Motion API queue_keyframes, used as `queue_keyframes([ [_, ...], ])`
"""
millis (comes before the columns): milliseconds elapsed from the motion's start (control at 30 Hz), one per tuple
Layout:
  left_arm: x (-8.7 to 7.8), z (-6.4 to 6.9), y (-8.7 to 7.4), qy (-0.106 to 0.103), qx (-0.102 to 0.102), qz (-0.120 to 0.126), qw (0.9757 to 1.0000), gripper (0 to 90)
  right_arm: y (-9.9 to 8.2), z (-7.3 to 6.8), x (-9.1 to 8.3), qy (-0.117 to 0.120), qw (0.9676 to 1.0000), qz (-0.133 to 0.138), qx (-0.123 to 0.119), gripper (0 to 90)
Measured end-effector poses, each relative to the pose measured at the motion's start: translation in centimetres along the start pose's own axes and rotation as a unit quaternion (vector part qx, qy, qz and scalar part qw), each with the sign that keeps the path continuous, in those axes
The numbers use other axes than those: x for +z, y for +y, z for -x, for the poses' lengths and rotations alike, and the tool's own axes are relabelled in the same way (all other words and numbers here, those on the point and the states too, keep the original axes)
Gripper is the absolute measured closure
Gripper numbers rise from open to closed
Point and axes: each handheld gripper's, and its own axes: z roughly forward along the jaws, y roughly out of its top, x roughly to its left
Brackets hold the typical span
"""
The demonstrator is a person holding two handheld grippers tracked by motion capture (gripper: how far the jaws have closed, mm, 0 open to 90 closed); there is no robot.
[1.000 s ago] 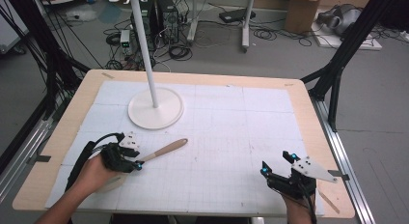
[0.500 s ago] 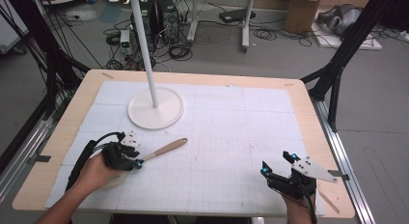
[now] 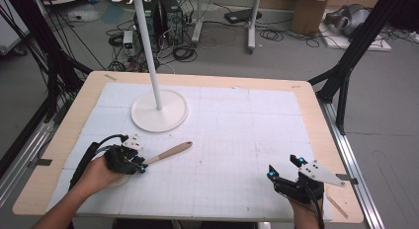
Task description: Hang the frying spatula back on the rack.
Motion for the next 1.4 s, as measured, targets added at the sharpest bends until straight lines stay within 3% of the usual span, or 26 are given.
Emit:
queue_keyframes([
  [133,0.0,0.1,0.0,0.005,0.004,0.004,1.0,76.5,0.0,0.0,0.0,0.0,1.0,0.0,0.0,18.9],
  [733,0.1,0.1,-0.1,0.008,0.007,0.006,0.9999,77.6,0.1,-0.1,0.1,0.002,1.0,-0.002,0.0,19.1],
  [933,0.0,0.0,-0.3,0.003,-0.014,0.016,0.9998,77.8,0.0,0.1,0.1,0.001,1.0,-0.002,0.001,19.1],
  [1133,-0.2,-0.1,-0.4,0.003,-0.021,0.022,0.9995,77.8,-0.1,0.2,0.1,0.001,1.0,-0.003,0.003,19.1],
  [1300,-1.0,-0.5,-0.6,0.003,-0.044,0.053,0.9976,77.7,-0.1,0.1,0.0,0.001,1.0,-0.002,0.004,19.2],
  [1400,-1.7,-0.5,-0.8,0.011,-0.058,0.078,0.9952,77.7,-0.1,0.1,0.0,0.002,1.0,-0.004,0.004,19.1],
])
